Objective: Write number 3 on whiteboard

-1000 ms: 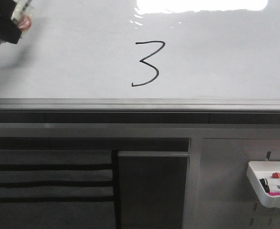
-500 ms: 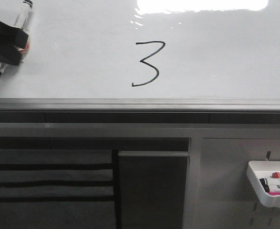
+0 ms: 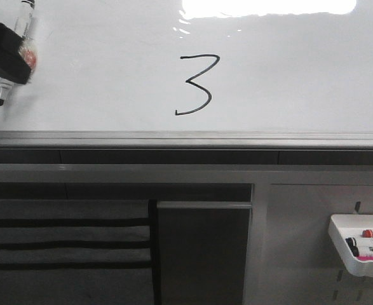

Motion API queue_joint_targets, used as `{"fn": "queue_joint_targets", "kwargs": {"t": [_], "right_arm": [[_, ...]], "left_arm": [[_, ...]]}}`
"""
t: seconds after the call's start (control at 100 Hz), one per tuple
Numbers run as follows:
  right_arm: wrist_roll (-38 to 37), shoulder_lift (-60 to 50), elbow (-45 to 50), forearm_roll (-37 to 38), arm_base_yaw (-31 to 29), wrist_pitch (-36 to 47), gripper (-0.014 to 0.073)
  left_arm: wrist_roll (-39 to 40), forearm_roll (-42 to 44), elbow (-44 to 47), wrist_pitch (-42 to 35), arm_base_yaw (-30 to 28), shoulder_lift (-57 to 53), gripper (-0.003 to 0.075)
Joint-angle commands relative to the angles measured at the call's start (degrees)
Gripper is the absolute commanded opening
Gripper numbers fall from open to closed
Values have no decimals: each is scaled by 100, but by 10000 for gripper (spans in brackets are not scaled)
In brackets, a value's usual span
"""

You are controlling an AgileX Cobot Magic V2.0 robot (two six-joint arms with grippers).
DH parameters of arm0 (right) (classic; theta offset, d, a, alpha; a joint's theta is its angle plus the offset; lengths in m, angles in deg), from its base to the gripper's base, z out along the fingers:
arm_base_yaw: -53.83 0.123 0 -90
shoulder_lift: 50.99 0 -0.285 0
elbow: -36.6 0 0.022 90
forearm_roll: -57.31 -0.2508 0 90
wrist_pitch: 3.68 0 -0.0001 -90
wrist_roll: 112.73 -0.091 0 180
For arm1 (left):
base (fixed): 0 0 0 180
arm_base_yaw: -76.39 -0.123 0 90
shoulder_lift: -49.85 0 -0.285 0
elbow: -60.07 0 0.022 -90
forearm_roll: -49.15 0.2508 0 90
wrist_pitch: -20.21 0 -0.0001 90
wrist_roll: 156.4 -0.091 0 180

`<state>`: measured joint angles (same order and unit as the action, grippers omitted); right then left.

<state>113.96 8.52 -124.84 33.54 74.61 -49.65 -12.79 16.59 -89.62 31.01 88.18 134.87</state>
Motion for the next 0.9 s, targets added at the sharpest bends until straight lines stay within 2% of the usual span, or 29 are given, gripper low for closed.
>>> {"fn": "queue_joint_targets", "kwargs": {"t": [0.0, 0.12, 0.18, 0.29, 0.43, 0.66, 0.76, 0.89], "right_arm": [[-1359, -134, -120, 810, -79, 169, 332], [-3344, -237, -110, 1751, -402, -322, 332], [-3896, -333, -2, 1879, -596, -311, 321], [-4220, -681, 583, 1868, -889, 517, 256], [-4303, -1226, 1278, 1848, -930, 1405, 180], [-4303, -2134, 1958, 1848, -930, 1861, 20], [-4303, -2455, 2162, 1848, -930, 1927, -69], [-4303, -2633, 2363, 1848, -930, 1950, -69]], "left_arm": [[61, 342, -162, 393, -135, -658, 424], [88, 706, -162, 1268, -335, -1495, 420], [199, 743, -162, 1509, -422, -1838, 420], [728, 1223, -162, 1963, -732, -2618, 420], [1139, 1298, -96, 2324, -1203, -3317, 420], [1293, 1256, 686, 1706, -1634, -4412, 414], [1293, 1078, 1167, 1425, -1605, -4718, 321], [1274, 1078, 1592, 1185, -1170, -4928, 85]]}}
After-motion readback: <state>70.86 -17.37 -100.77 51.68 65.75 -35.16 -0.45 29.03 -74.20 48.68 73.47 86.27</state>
